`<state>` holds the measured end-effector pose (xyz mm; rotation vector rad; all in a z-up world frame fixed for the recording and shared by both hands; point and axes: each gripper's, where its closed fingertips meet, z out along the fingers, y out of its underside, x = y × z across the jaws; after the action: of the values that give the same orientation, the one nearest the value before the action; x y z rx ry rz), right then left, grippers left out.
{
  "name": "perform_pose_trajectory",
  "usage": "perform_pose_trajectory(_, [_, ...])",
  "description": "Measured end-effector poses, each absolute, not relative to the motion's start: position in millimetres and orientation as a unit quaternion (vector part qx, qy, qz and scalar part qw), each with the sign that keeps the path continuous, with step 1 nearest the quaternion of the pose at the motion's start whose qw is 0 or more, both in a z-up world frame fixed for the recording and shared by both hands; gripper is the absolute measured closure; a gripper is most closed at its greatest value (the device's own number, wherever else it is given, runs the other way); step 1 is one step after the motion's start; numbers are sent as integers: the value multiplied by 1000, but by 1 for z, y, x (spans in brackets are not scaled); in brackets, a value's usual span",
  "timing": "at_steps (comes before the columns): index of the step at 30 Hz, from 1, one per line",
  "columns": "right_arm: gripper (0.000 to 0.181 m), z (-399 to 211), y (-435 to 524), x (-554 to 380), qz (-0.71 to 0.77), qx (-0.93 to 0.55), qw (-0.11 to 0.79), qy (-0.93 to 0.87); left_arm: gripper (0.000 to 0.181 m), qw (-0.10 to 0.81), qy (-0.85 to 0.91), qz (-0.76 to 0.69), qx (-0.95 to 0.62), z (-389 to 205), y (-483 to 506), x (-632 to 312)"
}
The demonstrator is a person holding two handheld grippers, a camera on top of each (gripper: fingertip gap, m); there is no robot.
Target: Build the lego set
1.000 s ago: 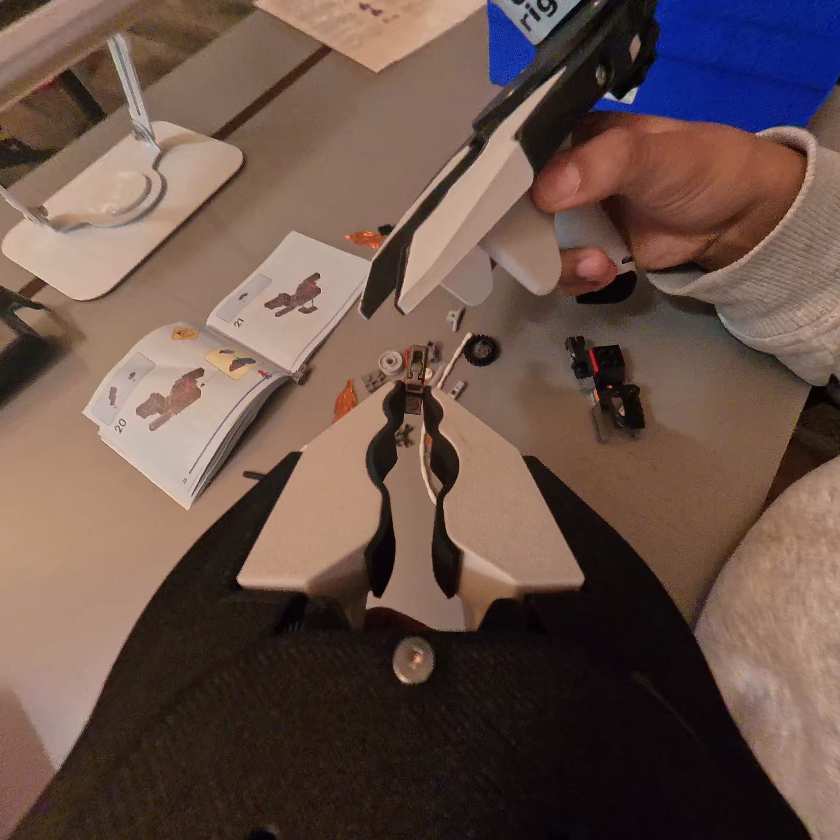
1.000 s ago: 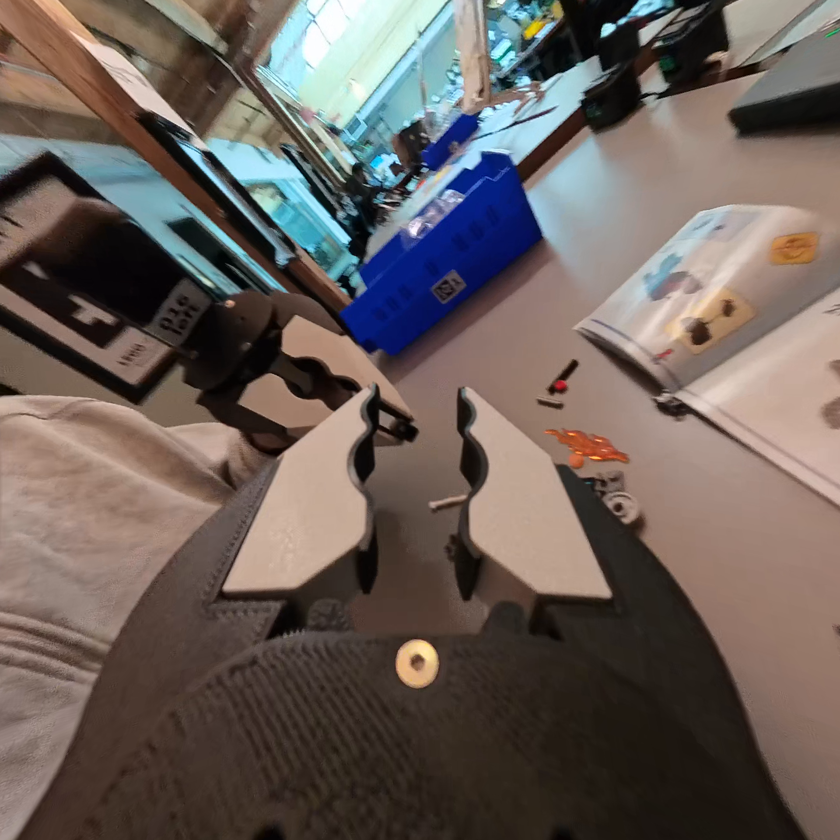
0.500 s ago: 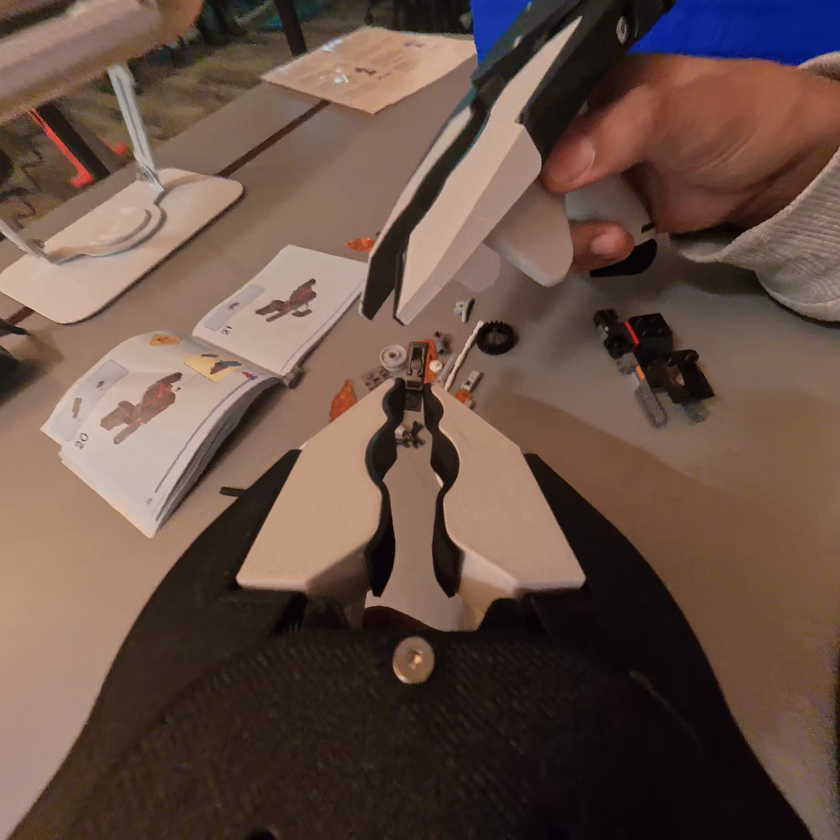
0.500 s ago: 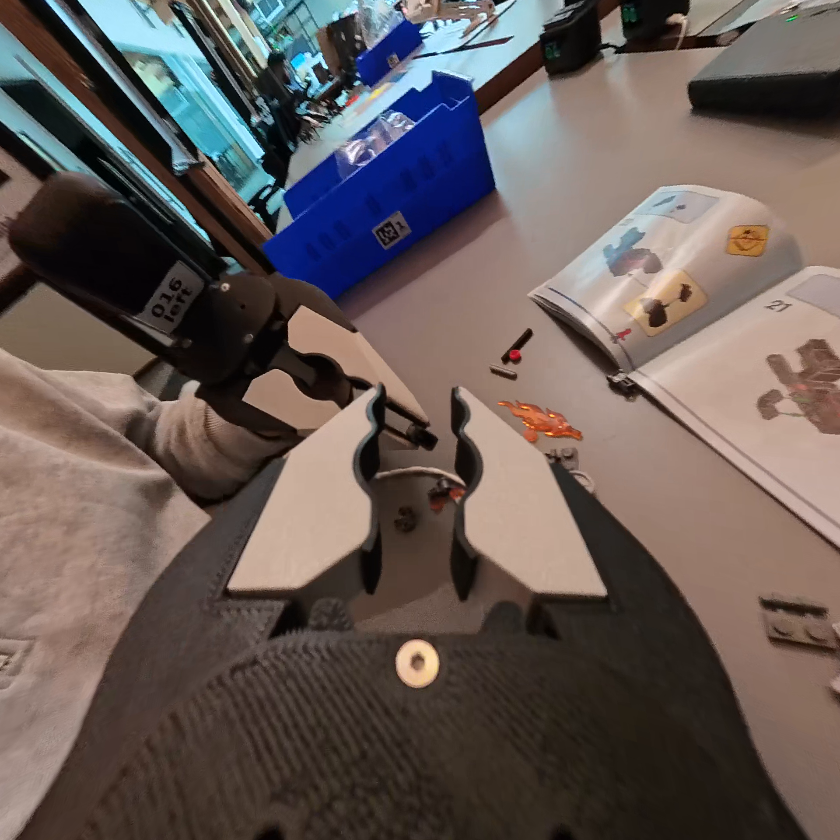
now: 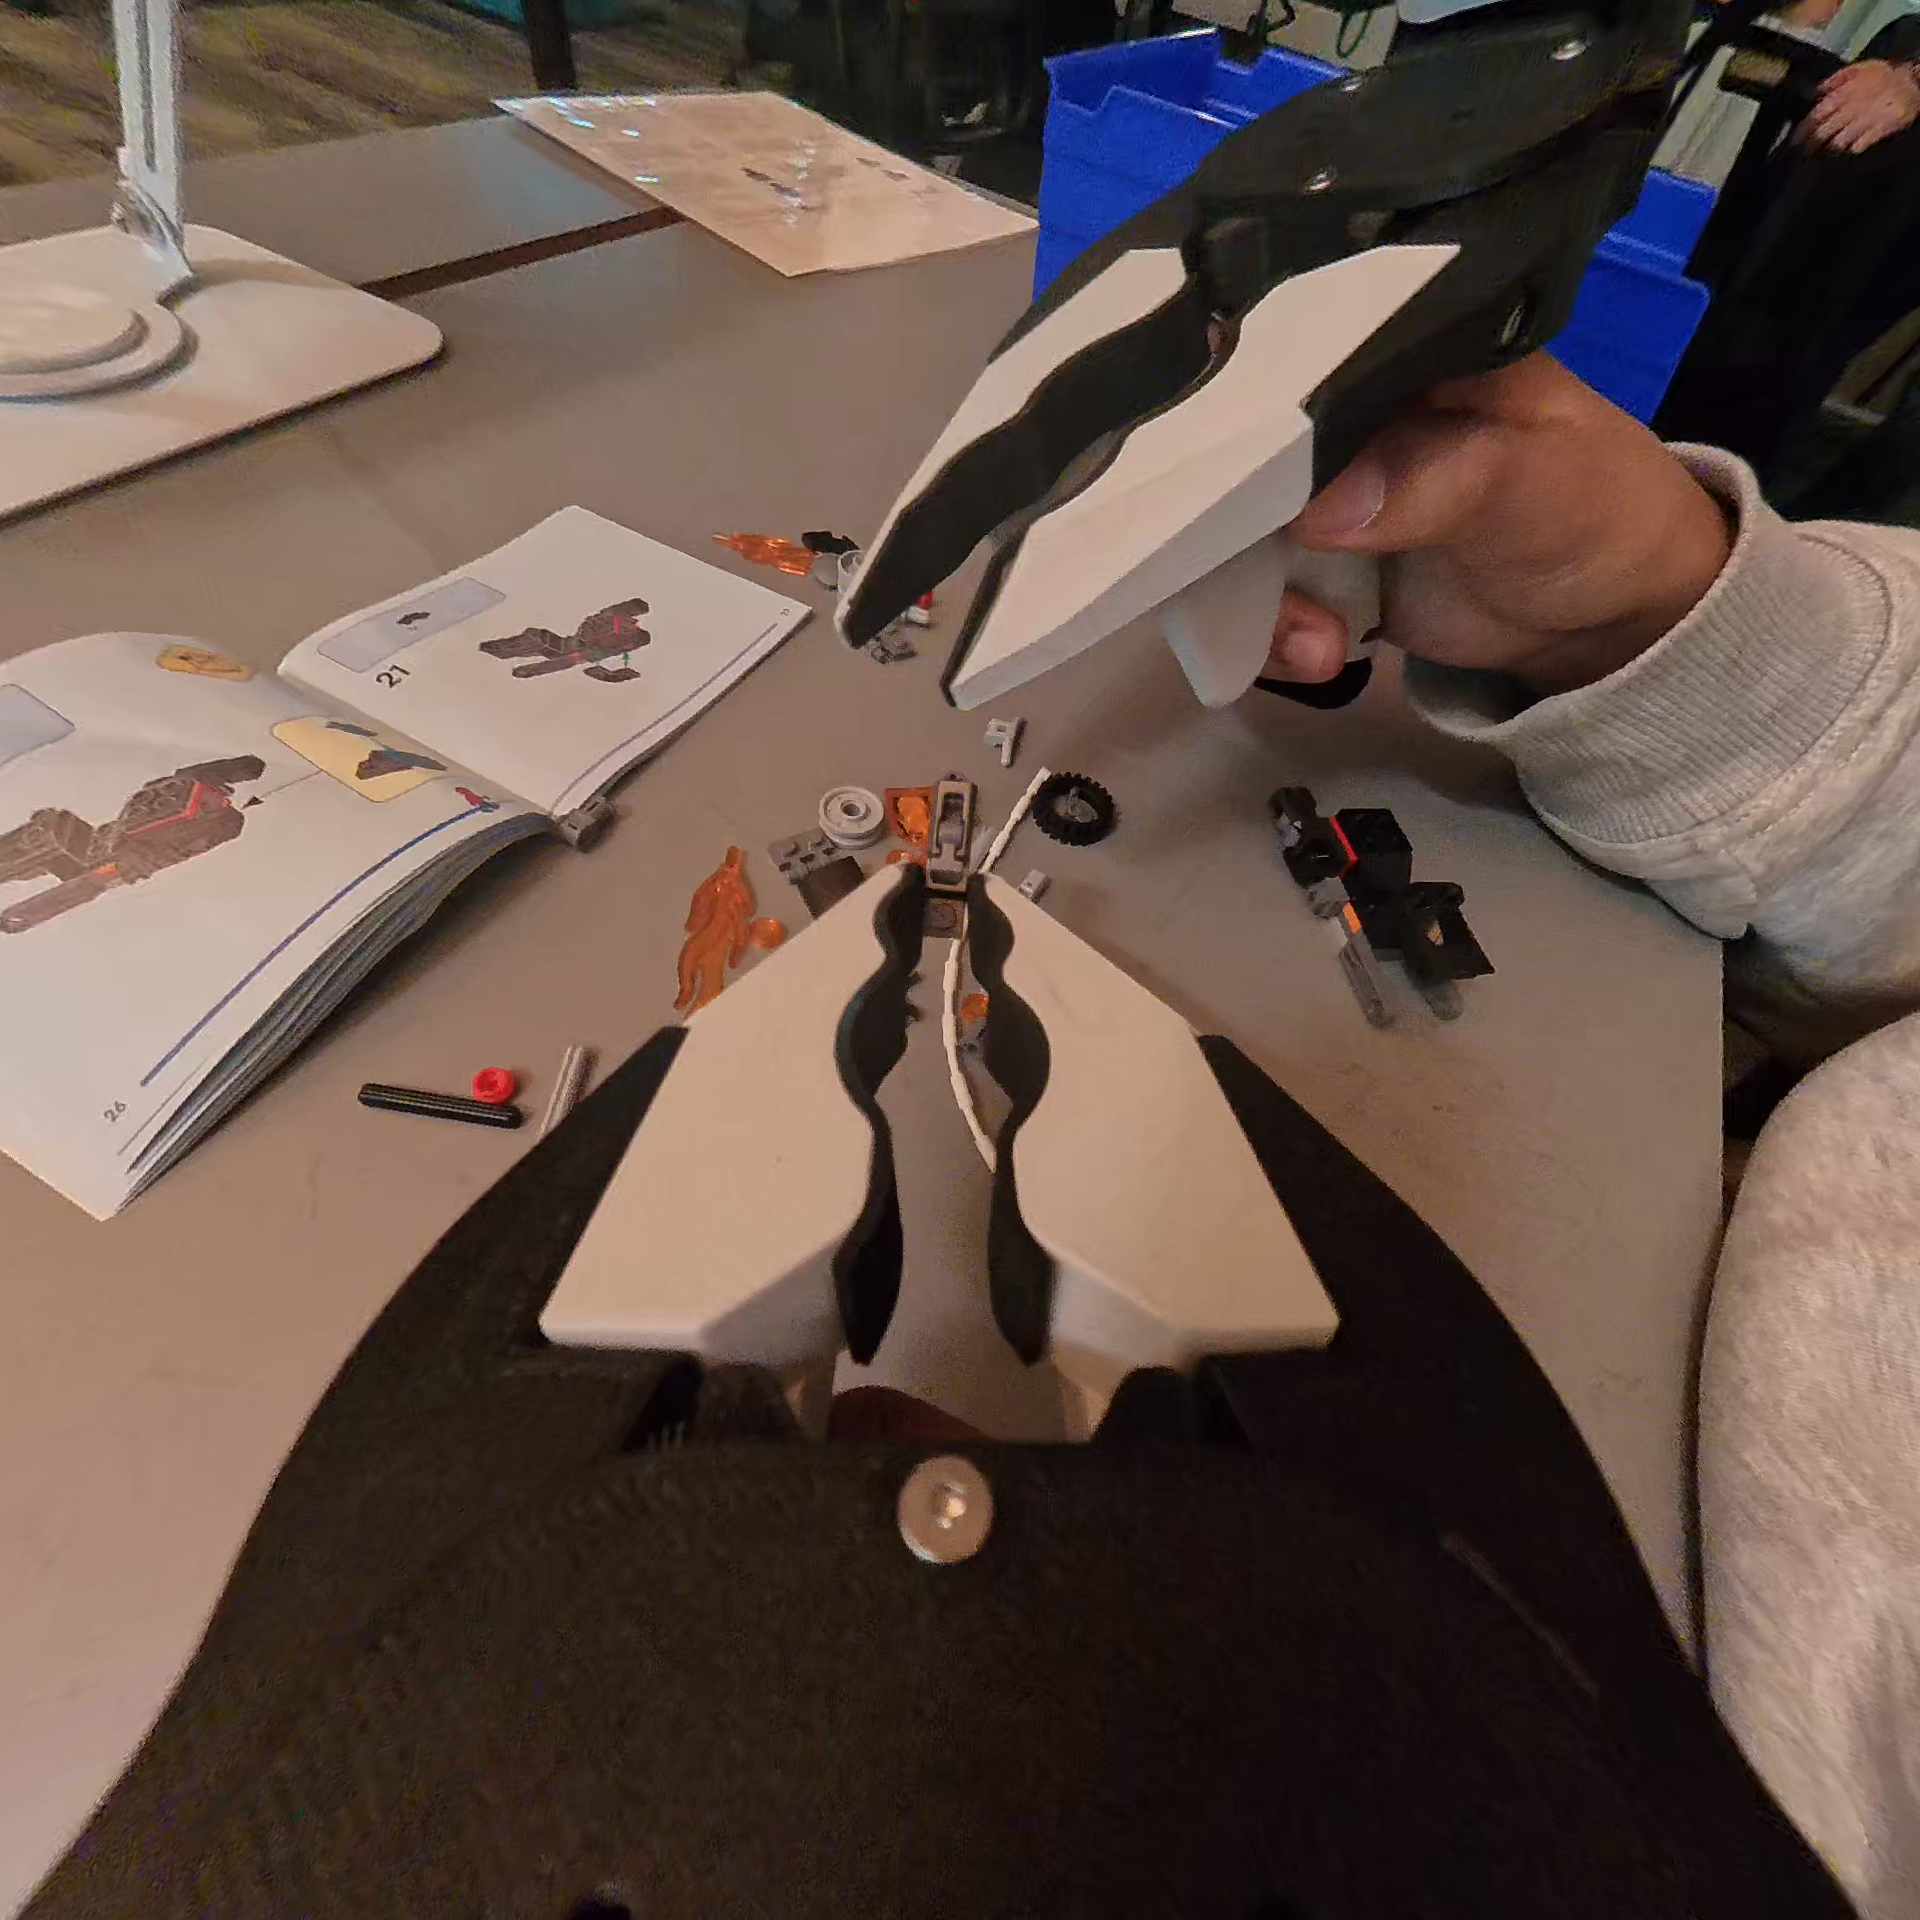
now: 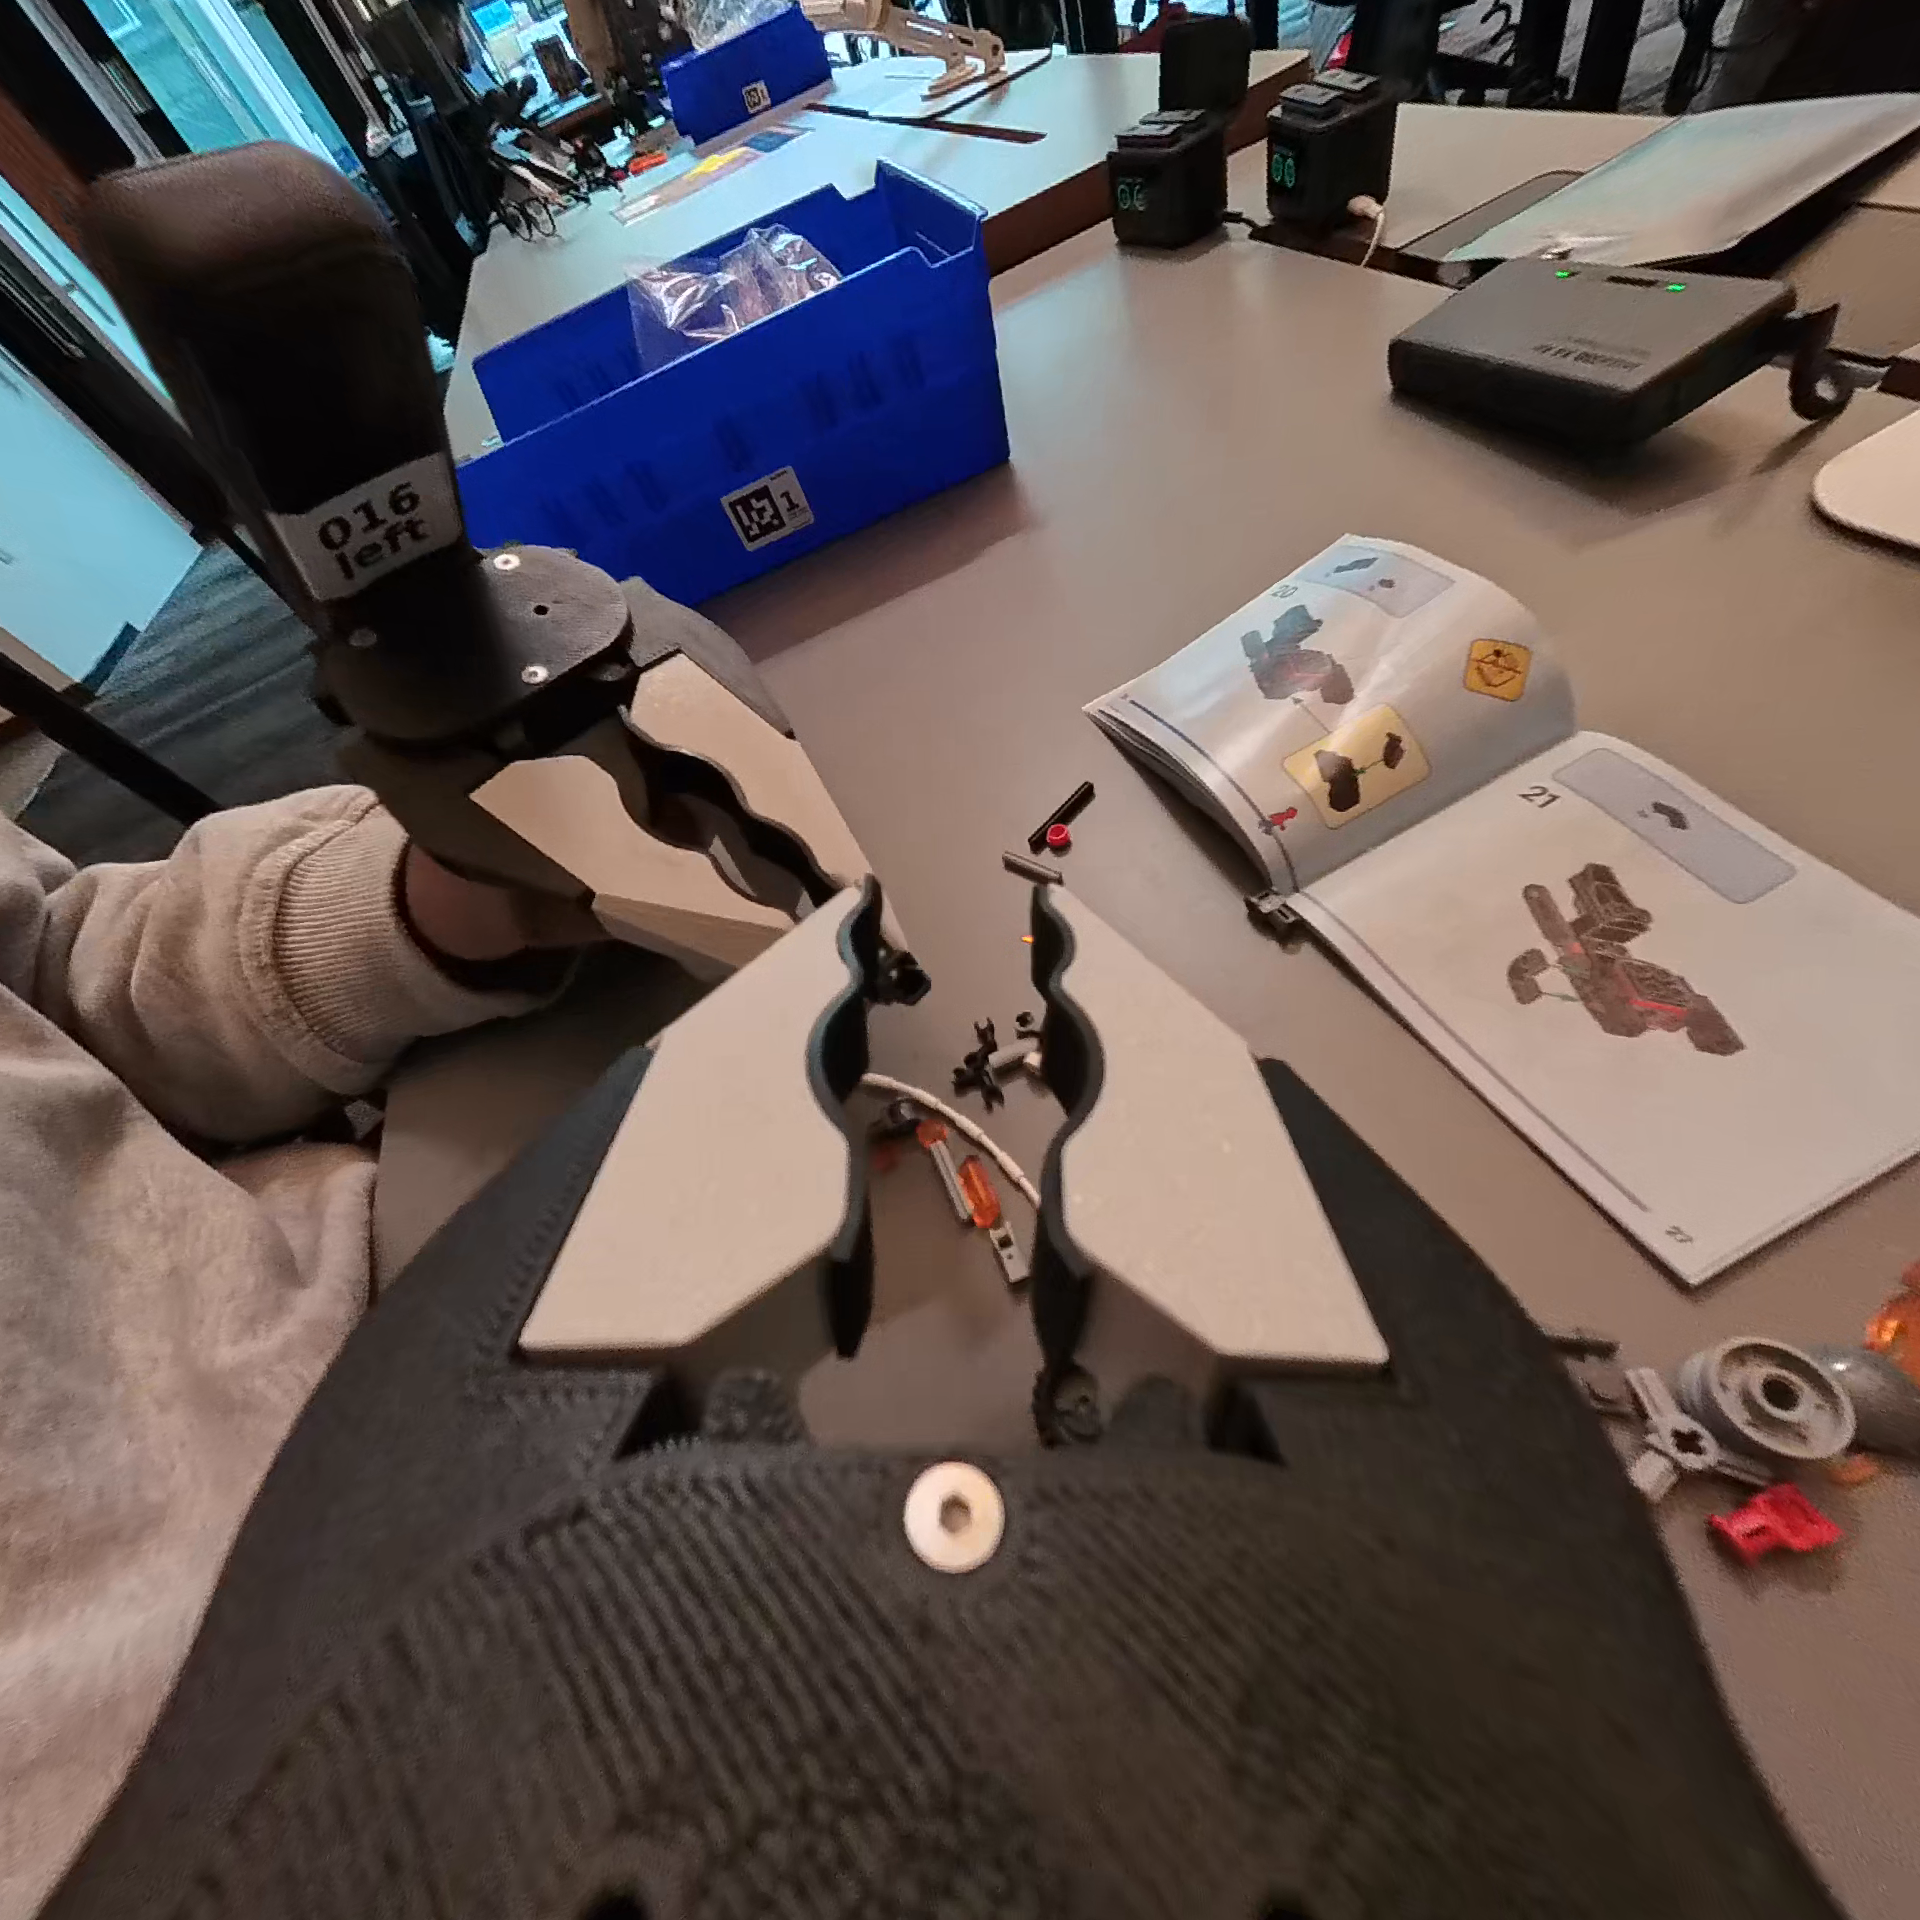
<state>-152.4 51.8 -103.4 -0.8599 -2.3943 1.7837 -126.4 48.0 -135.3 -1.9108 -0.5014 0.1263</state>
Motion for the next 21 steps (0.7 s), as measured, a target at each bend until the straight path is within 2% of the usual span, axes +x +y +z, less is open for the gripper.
perform_pose_trajectory(13, [155, -91, 60, -158, 605, -290, 14, -742, 175, 534, -205, 26, -820, -142, 48, -121])
perform_pose_trajectory(19, [155, -87, 64, -159, 615, -293, 13, -732, 175, 405, -113, 17, -907, -184, 5, -107])
perform_pose_trajectory(21, [155, -86, 63, -158, 618, -294, 7, -729, 175, 390, -112, 11, -914, -189, -4, -106])
